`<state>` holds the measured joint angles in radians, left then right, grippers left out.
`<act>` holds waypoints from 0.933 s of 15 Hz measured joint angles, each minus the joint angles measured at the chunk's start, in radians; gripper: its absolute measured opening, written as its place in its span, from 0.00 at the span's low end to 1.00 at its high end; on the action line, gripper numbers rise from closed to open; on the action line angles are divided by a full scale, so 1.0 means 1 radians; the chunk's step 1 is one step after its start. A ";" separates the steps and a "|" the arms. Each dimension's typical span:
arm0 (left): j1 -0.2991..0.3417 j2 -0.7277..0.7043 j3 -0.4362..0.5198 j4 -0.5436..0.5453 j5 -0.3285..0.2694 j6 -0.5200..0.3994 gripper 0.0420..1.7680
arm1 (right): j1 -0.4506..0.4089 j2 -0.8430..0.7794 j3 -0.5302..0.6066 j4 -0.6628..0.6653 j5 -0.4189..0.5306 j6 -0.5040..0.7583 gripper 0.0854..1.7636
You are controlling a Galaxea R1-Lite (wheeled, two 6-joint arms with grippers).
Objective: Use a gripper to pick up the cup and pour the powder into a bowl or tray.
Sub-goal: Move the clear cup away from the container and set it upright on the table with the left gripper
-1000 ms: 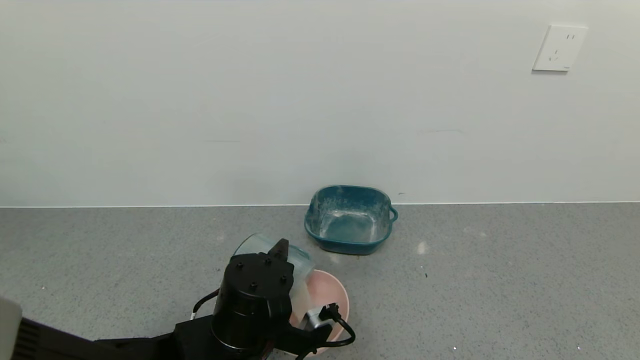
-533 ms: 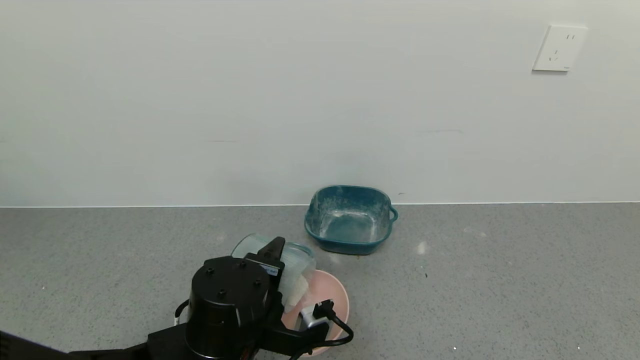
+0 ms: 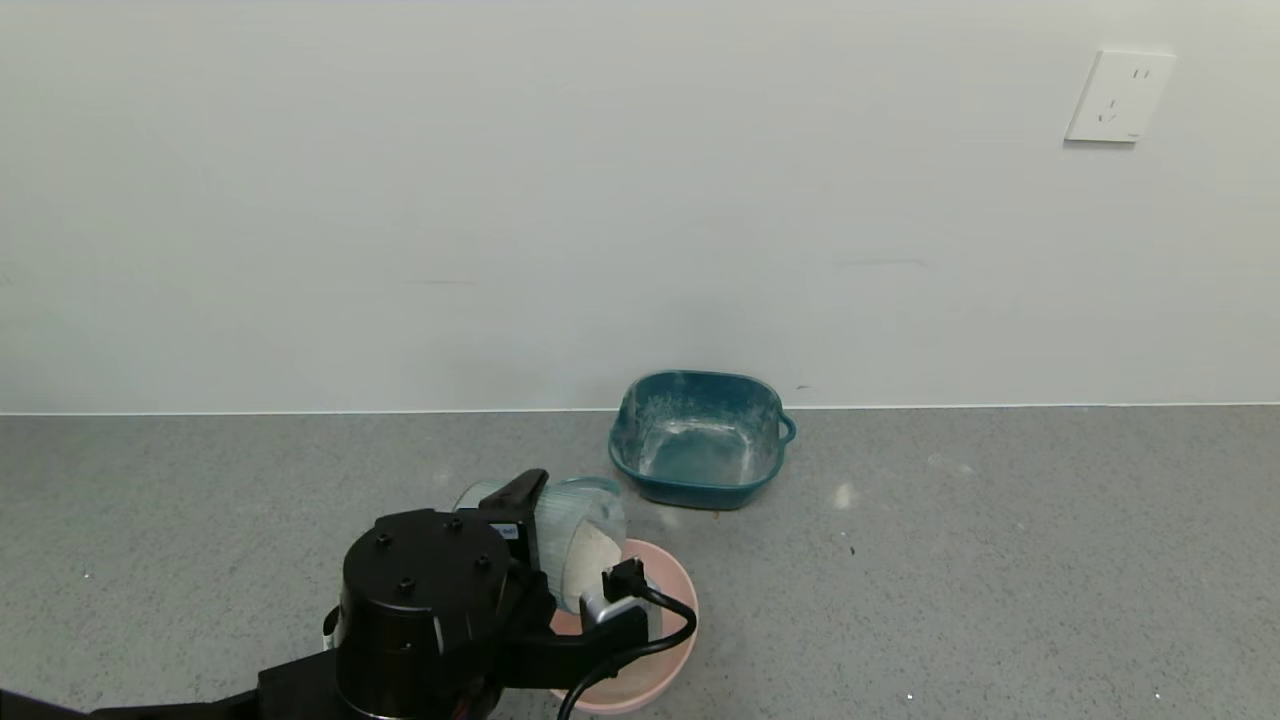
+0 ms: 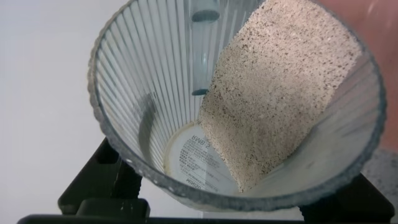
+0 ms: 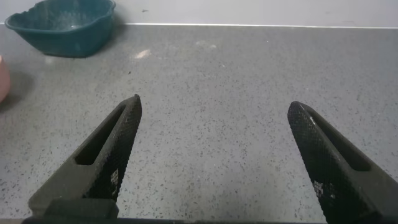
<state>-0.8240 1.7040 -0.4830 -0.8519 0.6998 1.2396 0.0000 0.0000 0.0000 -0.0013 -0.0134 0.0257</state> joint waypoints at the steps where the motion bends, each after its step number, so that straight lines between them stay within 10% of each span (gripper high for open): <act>1: 0.008 -0.001 -0.005 0.000 -0.018 -0.024 0.74 | 0.000 0.000 0.000 0.000 0.000 0.000 0.97; 14: 0.073 -0.044 -0.016 0.000 -0.111 -0.436 0.74 | 0.000 0.000 0.000 0.000 0.000 0.000 0.97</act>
<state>-0.7513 1.6598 -0.4991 -0.8515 0.5887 0.8032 -0.0004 0.0000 0.0000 -0.0013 -0.0134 0.0260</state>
